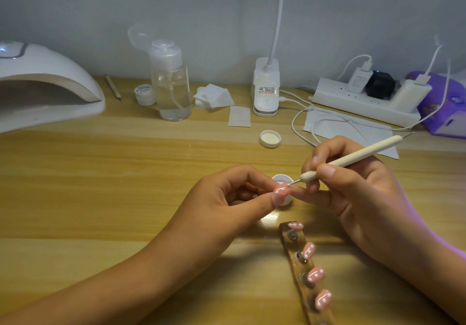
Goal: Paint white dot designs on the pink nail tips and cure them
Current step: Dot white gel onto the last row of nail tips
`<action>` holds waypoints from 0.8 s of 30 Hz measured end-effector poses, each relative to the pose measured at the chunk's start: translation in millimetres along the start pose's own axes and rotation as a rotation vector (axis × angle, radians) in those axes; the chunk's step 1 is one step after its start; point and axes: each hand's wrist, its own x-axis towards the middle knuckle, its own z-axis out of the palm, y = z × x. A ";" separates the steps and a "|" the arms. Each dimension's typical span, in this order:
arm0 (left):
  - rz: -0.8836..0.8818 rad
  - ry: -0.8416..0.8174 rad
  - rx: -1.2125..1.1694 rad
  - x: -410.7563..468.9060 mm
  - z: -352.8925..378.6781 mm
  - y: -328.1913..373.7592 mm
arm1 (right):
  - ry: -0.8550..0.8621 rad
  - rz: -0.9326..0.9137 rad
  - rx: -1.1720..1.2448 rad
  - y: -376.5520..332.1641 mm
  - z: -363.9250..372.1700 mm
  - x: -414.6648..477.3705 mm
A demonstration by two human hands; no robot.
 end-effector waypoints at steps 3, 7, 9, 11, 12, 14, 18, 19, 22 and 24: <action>0.000 -0.005 0.000 0.2 0.1 0.1 | 0.001 -0.002 0.001 0.4 -0.2 -0.1; 0.000 -0.005 -0.002 0.2 0.2 0.4 | -0.008 0.003 0.005 0.3 -0.3 0.2; -0.001 -0.005 0.000 -0.1 0.0 0.3 | -0.011 0.004 0.000 0.0 -0.5 0.1; -0.006 -0.004 0.003 -0.3 -0.4 0.2 | -0.008 0.003 0.008 0.2 -0.8 0.0; -0.009 -0.004 0.007 -0.3 -0.5 0.1 | -0.007 0.002 0.010 0.4 -0.7 0.2; -0.009 -0.005 0.009 -0.4 -0.5 0.0 | -0.007 0.003 0.012 0.7 -0.7 0.4; -0.007 -0.002 0.000 -0.2 -0.2 -0.7 | -0.018 0.013 0.058 0.0 -2.1 2.3; -0.006 -0.002 -0.001 -0.2 -0.1 -0.8 | -0.017 0.016 0.078 -0.2 -2.7 2.7; -0.004 -0.001 0.007 -0.2 0.2 -0.5 | -0.012 0.032 0.120 -0.4 -5.3 4.9; -0.004 0.006 0.020 -0.4 0.2 -0.1 | -0.024 0.038 0.133 -0.4 -7.4 6.2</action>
